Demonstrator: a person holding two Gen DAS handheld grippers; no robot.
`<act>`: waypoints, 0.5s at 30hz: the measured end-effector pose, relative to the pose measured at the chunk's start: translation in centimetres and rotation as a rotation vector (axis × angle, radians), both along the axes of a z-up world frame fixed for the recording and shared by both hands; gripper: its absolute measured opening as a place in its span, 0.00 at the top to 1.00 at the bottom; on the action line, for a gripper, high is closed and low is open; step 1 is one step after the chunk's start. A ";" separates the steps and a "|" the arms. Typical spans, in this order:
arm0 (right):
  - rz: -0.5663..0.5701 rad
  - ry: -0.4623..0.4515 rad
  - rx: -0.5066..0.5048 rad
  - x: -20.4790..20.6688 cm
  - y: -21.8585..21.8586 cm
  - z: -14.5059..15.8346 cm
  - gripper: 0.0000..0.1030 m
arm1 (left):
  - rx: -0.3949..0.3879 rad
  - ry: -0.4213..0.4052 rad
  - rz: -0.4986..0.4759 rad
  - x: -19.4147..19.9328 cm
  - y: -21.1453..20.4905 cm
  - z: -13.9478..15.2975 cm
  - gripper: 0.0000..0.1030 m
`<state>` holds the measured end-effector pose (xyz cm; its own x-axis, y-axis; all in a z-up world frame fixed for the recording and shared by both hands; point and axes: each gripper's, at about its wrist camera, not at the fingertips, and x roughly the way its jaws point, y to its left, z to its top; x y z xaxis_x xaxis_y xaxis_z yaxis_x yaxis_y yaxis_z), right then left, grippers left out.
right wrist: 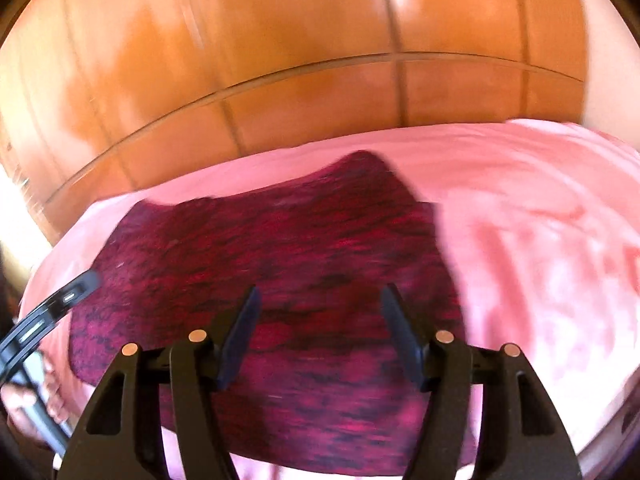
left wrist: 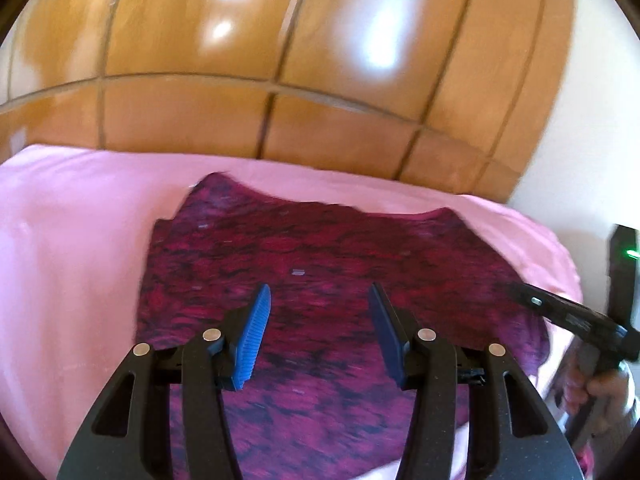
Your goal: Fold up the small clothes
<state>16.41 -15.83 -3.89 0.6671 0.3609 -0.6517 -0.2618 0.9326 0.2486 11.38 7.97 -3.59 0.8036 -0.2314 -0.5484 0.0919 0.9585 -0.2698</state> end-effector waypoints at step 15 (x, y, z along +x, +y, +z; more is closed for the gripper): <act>-0.039 0.136 0.136 1.9 -5.5 -3.1 0.53 | -0.058 0.144 -0.043 2.1 -0.9 -3.5 0.52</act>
